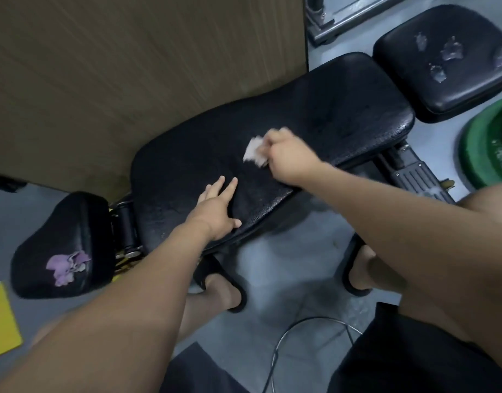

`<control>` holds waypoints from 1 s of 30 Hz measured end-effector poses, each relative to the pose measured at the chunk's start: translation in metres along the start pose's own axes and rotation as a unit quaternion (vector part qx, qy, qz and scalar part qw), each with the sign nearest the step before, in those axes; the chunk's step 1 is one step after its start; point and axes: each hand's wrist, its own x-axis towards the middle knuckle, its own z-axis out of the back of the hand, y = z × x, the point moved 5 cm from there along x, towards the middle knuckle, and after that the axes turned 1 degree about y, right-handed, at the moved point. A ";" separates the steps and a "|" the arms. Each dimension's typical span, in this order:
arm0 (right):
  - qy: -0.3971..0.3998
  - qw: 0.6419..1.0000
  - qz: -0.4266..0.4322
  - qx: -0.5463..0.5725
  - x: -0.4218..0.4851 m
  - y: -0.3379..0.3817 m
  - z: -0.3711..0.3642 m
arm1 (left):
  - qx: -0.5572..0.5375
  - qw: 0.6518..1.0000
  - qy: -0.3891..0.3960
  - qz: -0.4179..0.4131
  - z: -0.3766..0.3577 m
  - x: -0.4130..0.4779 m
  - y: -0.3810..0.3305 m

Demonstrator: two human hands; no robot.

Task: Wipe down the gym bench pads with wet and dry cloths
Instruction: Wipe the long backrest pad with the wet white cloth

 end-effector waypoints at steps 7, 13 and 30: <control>0.008 0.999 0.006 0.031 0.009 0.045 -0.015 | -0.035 0.996 -0.056 0.062 -0.001 -0.008 0.013; 0.036 0.994 0.104 -0.013 0.011 0.062 -0.018 | -0.037 0.997 -0.045 0.058 0.003 -0.016 0.023; -0.048 0.998 -0.026 -0.024 -0.085 -0.051 0.025 | -0.067 0.992 -0.092 0.046 0.036 -0.011 -0.051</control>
